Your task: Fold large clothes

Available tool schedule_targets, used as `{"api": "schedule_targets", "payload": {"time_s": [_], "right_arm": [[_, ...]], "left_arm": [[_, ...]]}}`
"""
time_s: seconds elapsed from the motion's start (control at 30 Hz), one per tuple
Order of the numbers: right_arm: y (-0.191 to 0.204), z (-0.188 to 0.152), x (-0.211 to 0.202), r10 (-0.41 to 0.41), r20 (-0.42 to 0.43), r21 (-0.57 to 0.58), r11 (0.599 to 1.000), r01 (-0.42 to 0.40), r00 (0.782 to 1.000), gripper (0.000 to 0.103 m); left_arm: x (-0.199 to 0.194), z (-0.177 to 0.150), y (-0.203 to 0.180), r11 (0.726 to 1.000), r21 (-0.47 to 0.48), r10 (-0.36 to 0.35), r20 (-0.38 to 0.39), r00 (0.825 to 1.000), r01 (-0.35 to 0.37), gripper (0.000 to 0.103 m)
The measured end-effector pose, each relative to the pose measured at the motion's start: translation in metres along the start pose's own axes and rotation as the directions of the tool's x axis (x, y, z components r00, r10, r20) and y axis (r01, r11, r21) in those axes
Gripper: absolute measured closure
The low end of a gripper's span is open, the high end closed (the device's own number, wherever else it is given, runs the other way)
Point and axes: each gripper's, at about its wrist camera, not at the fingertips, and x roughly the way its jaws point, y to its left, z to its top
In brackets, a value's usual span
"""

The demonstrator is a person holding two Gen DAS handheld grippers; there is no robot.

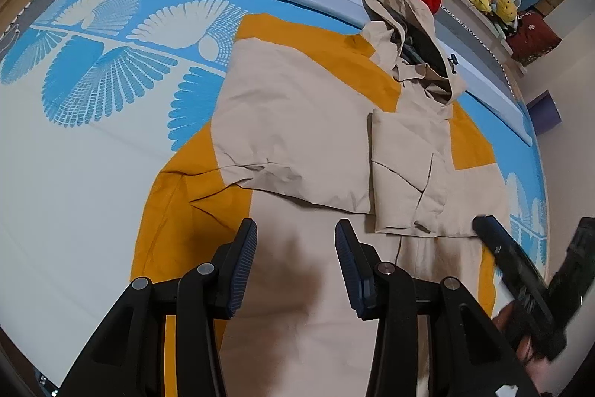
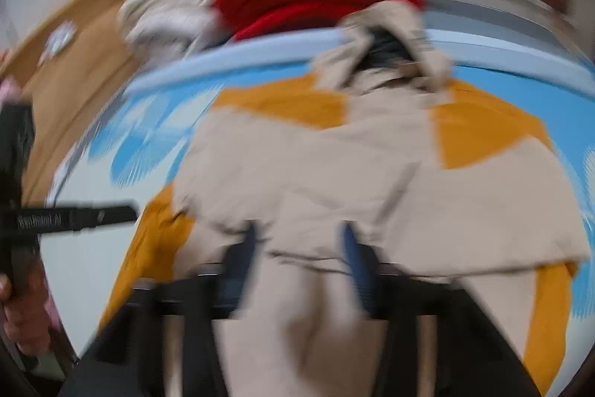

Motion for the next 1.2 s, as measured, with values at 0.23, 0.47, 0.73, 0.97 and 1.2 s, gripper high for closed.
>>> {"api": "schedule_targets", "payload": {"time_s": [0.23, 0.47, 0.73, 0.97, 1.2], "right_arm": [[-0.068, -0.010, 0.068, 0.080, -0.112, 0.409, 0.912, -0.028, 0.991, 0.042], [-0.027, 0.005, 0.080, 0.097, -0.020, 0.385, 0.919, -0.082, 0.995, 0.094], [0.059, 0.046, 0.010, 0.337, 0.029, 0.065, 0.939, -0.338, 0.941, 0.077], [-0.028, 0.007, -0.076, 0.046, 0.122, 0.182, 0.981, -0.068, 0.991, 0.062], [-0.157, -0.025, -0.064, -0.133, 0.032, 0.496, 0.863, 0.100, 0.991, 0.062]], "left_arm": [[-0.001, 0.003, 0.004, 1.000, -0.011, 0.000, 0.005, 1.000, 0.000, 0.063], [-0.004, 0.008, 0.011, 1.000, -0.021, -0.003, 0.011, 1.000, 0.003, 0.063], [0.003, 0.023, 0.029, 0.997, -0.072, 0.023, 0.015, 1.000, -0.022, 0.063], [0.021, 0.029, 0.068, 0.974, -0.227, 0.015, -0.005, 1.000, -0.016, 0.066], [0.054, 0.024, 0.072, 0.930, -0.352, -0.126, -0.037, 0.991, 0.105, 0.072]]}}
